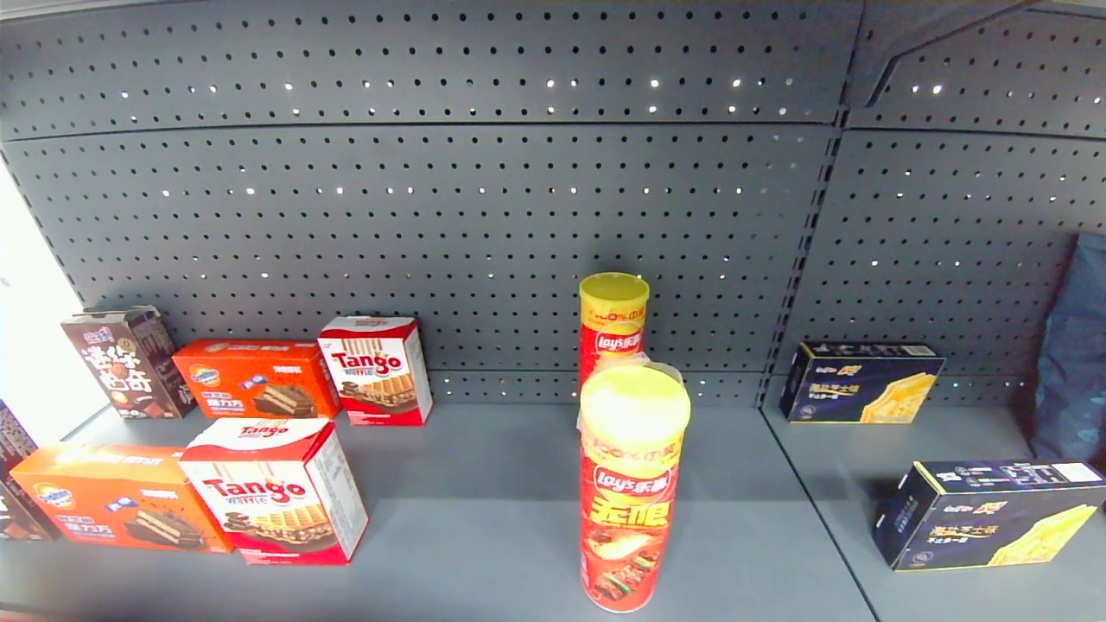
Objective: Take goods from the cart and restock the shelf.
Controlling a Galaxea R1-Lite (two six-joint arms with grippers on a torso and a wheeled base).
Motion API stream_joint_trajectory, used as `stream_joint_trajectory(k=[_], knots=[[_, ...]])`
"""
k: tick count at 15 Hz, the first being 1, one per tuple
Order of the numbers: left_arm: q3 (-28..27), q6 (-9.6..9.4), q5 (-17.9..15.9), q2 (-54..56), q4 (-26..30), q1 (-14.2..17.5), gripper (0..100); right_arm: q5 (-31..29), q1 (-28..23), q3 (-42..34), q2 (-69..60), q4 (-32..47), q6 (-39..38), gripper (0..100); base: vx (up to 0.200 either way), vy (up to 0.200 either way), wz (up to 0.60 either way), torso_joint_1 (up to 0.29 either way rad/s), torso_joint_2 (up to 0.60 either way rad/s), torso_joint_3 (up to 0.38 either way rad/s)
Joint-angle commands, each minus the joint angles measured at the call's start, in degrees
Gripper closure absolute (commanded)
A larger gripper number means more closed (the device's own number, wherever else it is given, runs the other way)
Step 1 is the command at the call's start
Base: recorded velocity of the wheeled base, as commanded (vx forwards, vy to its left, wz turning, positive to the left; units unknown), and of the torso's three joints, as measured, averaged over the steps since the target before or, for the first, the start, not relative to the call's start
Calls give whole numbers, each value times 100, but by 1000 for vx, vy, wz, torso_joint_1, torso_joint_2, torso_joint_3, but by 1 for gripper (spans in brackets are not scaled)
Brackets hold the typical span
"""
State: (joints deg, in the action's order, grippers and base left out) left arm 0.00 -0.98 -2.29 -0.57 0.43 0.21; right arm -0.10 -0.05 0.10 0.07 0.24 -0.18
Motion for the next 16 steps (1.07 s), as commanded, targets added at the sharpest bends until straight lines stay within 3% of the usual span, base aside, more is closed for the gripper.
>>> stream_joint_trajectory(k=[1,16], knots=[[0,-17,-8,57,1,6,0,1,5,-1,10,2,1,0,0,0,0,0,0,0],[0,-26,-34,57,1,6,0,10,-4,-1,10,11,1,0,0,0,0,0,0,0]])
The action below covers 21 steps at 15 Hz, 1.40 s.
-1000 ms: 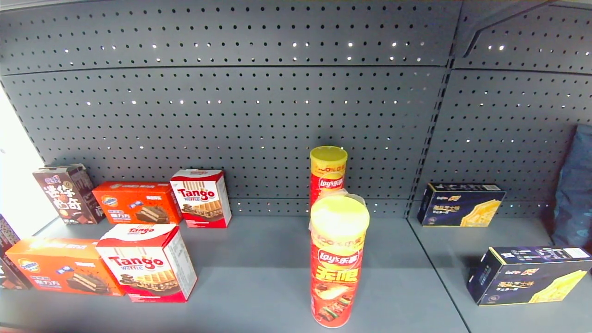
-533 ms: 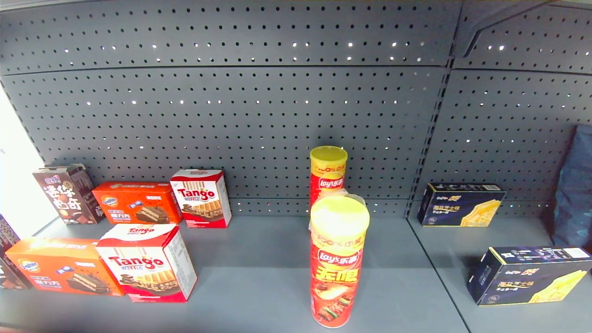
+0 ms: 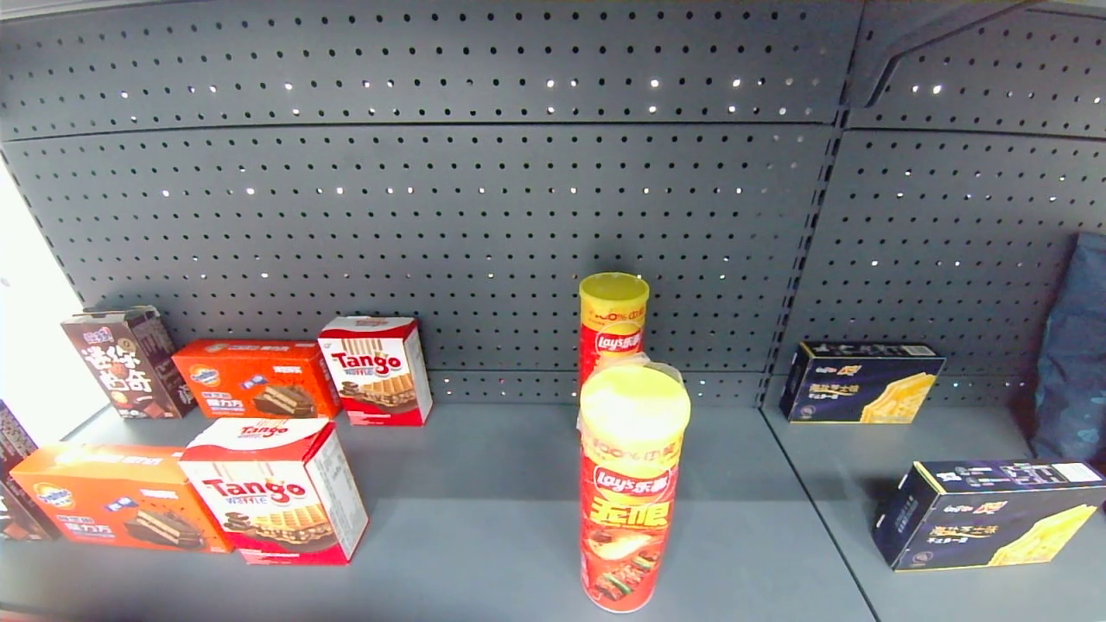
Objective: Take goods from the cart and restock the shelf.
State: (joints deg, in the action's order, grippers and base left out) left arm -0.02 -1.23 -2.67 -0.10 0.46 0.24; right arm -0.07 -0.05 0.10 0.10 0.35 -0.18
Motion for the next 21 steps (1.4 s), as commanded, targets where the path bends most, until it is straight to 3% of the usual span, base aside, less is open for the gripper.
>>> stream_joint_trajectory(k=[1,10,12,19,21], knots=[[2,0,3,10,-2,2,0,-1,5,-1,8,0,1,0,0,0,0,0,0,0],[2,-17,12,10,-2,2,0,-1,-4,-1,8,0,1,0,-22,0,0,0,0,0],[2,-9,21,10,-2,2,0,-1,-4,-1,8,-9,1,0,0,-200,0,0,-2,5],[2,0,21,10,-2,2,0,-1,5,-1,8,0,1,0,0,0,0,0,0,0],[2,18,47,10,-2,2,0,-1,-4,-1,8,0,1,0,0,-200,0,0,2,0]])
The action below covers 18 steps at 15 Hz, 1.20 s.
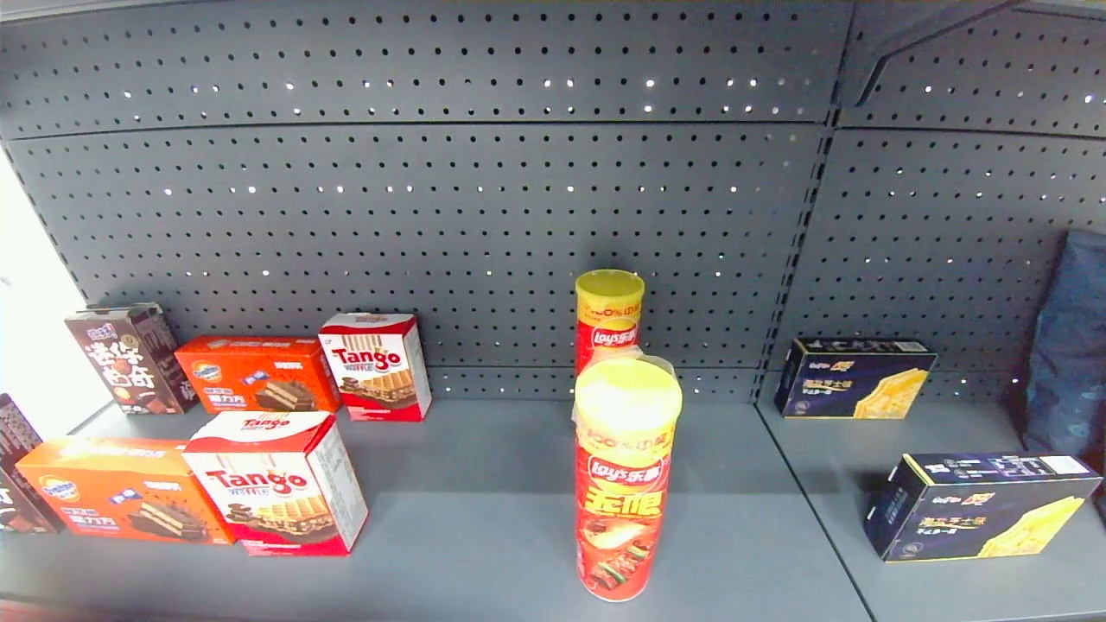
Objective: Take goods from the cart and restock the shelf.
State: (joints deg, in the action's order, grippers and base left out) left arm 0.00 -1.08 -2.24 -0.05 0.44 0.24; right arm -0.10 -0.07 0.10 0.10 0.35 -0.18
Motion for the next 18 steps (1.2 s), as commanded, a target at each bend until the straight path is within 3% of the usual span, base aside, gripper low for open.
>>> stream_joint_trajectory(k=[1,16,18], knots=[[0,3,5,5,0,2,0,1,-1,-1,8,0,1,0,0,0,0,0,0,0],[0,3,-4,5,0,2,0,1,-1,-1,8,0,1,0,0,0,0,0,0,0],[0,-15,-13,5,0,2,0,1,-1,-1,8,0,1,0,0,200,0,2,-2,9]])
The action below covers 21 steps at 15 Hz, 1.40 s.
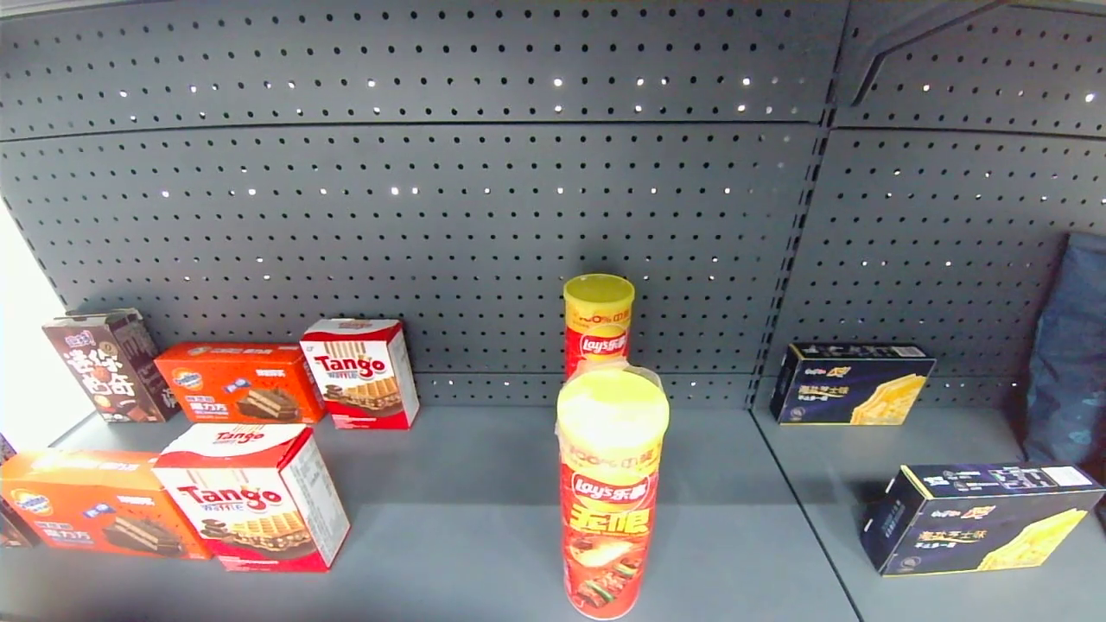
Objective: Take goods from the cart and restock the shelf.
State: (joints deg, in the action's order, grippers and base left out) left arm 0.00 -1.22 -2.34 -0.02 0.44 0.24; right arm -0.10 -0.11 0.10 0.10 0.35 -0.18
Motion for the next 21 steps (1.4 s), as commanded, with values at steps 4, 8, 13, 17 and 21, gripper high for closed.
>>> stream_joint_trajectory(k=[4,8,13,17,21], knots=[[0,-1,-3,2,0,2,0,1,2,-1,8,0,1,0,0,0,0,0,0,0],[0,8,-3,2,0,2,0,1,2,-1,8,0,1,0,-50,0,0,2,1,2],[0,8,-3,2,0,2,0,1,2,-1,8,0,1,0,-40,0,0,0,0,1],[0,8,-3,2,0,2,0,1,2,-1,8,0,1,0,0,0,0,0,0,0],[0,8,-3,2,0,2,0,1,2,-1,8,0,1,0,0,0,0,0,0,0]])
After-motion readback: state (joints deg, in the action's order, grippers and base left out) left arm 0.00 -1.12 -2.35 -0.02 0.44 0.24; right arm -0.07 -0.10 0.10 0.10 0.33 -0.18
